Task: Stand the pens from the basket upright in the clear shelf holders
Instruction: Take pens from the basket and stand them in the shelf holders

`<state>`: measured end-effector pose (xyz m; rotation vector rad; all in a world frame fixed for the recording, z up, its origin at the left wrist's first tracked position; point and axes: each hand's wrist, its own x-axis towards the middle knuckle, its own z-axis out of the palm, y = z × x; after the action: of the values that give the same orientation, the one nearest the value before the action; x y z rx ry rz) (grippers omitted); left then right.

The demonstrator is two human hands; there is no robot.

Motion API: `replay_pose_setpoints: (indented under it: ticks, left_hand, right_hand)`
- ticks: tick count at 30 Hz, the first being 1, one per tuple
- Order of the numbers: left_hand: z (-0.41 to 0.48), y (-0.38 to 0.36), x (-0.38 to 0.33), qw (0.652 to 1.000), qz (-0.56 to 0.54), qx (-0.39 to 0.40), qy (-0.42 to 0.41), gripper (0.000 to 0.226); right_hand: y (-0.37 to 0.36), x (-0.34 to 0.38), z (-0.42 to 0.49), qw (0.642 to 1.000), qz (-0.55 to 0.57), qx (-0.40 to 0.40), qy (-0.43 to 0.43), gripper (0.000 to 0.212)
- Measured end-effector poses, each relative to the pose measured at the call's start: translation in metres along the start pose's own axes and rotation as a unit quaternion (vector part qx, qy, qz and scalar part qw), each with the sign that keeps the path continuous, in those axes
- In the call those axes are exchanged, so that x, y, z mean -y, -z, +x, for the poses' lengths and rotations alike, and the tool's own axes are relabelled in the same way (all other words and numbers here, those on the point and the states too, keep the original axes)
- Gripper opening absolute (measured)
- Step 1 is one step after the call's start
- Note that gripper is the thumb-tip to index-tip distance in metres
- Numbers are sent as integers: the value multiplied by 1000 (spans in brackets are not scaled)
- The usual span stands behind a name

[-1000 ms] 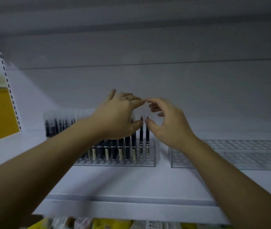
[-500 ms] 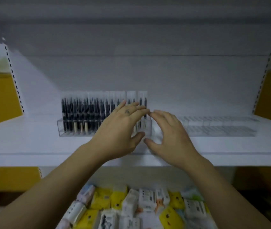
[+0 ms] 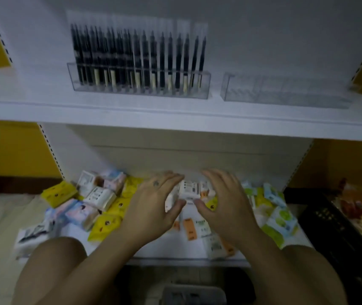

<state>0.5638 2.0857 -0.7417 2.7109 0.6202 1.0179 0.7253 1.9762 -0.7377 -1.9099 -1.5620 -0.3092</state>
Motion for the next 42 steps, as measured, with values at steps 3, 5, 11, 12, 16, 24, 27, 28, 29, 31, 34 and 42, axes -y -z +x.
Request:
replay_pose_setpoints:
  ticks: [3, 5, 11, 12, 16, 24, 27, 28, 29, 31, 34, 42]
  left_hand:
    - [-29, -34, 13, 994, -6, 89, 66, 54]
    - [-44, -59, 21, 984, -4, 144, 108, 59]
    - [-89, -138, 35, 919, -50, 317, 228, 71]
    - [-96, -150, 35, 904, -59, 347, 243, 71]
    - [-122, -196, 26, 862, -107, 412, 274, 48]
    - [-206, -247, 27, 721, -187, 559, 366, 43]
    - [-217, -255, 39, 709, -169, 576, 370, 40]
    - [-218, -259, 42, 707, -172, 570, 381, 35]
    - [-220, -264, 45, 711, -172, 562, 386, 30]
    - [-224, -272, 48, 716, -177, 541, 404, 26]
    - [-232, -285, 49, 713, -182, 536, 413, 27]
    - [-247, -319, 21, 669, -211, 574, 423, 24]
  right_hand:
    - [-39, -18, -28, 990, -9, 126, -56, 64]
    - [-62, -32, -45, 977, -12, 192, -90, 67]
    - [-115, -61, -103, 920, -28, 348, -175, 69]
    - [-121, -65, -113, 912, -26, 364, -190, 67]
    - [-141, -80, -146, 889, 0, 392, -239, 51]
    - [-171, -111, -204, 765, 35, 549, -335, 11]
    - [-181, -126, -223, 728, 19, 589, -350, 37]
    - [-184, -130, -227, 718, 17, 598, -356, 38]
    - [-189, -133, -231, 706, 13, 606, -366, 32]
    - [-199, -137, -236, 694, 5, 613, -378, 8]
    - [-216, -139, -235, 689, -13, 606, -398, 14]
    - [-230, -132, -272, 669, 50, 611, -420, 37]
